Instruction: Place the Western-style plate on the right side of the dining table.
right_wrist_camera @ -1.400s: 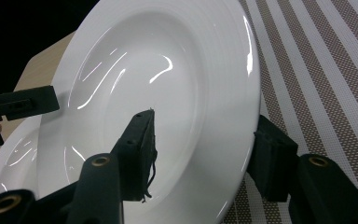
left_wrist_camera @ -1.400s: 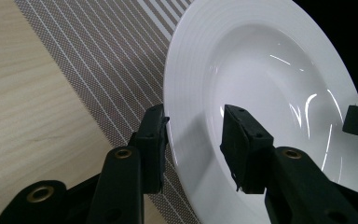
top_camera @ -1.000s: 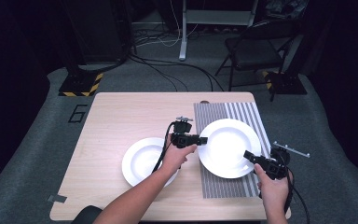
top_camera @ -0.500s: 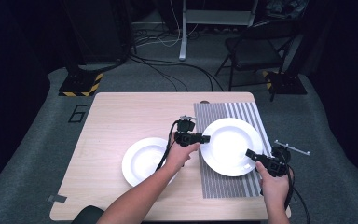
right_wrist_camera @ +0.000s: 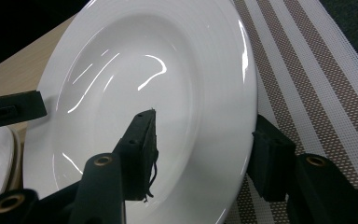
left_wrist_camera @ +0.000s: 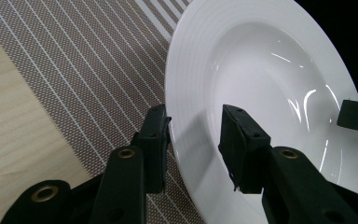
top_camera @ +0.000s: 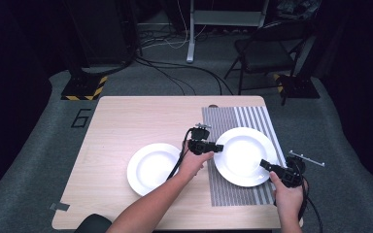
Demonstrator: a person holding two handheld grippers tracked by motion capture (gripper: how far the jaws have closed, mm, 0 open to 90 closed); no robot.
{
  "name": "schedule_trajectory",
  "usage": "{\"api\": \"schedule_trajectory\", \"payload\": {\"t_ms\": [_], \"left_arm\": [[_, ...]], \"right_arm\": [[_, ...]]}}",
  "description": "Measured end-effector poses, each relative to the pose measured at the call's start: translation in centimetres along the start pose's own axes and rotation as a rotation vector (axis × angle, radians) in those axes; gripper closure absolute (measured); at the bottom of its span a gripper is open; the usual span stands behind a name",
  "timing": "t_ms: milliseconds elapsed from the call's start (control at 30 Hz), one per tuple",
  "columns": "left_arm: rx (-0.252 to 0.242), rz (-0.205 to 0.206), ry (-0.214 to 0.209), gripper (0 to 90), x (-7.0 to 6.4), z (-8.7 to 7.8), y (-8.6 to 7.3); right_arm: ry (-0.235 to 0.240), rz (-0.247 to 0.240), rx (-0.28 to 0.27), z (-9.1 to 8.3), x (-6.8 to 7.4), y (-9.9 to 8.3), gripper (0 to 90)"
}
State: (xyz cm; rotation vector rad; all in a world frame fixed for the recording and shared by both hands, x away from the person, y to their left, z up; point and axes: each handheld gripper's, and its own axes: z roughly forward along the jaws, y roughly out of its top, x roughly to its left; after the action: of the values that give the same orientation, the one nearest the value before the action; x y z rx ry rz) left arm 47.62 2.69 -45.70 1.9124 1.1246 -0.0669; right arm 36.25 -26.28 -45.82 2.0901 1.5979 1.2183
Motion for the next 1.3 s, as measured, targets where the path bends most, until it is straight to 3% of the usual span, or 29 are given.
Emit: {"api": "schedule_trajectory", "payload": {"t_ms": [500, 600, 800, 967, 1300], "left_arm": [[0.014, -0.011, 0.004, 63.0, 0.7, 1.6, -0.1], [0.015, -0.019, 0.011, 63.2, 0.9, 1.8, 0.0], [0.013, -0.036, 0.014, 63.4, 1.7, 2.1, 0.1], [0.017, -0.047, 0.011, 63.4, 2.1, 2.4, 0.1], [0.031, -0.060, 0.029, 63.8, 2.5, 3.2, 0.5]], "right_arm": [[-0.017, -0.005, 0.007, 1.1, -0.9, 0.0, 48.5], [-0.034, -0.019, 0.001, 1.2, -0.5, 0.4, 48.6], [-0.020, -0.025, -0.002, 1.6, -0.2, 1.1, 48.7], [-0.044, -0.034, -0.006, 2.2, 0.0, 1.6, 49.6], [-0.051, -0.013, 0.027, 3.7, -0.7, 1.9, 49.9]]}}
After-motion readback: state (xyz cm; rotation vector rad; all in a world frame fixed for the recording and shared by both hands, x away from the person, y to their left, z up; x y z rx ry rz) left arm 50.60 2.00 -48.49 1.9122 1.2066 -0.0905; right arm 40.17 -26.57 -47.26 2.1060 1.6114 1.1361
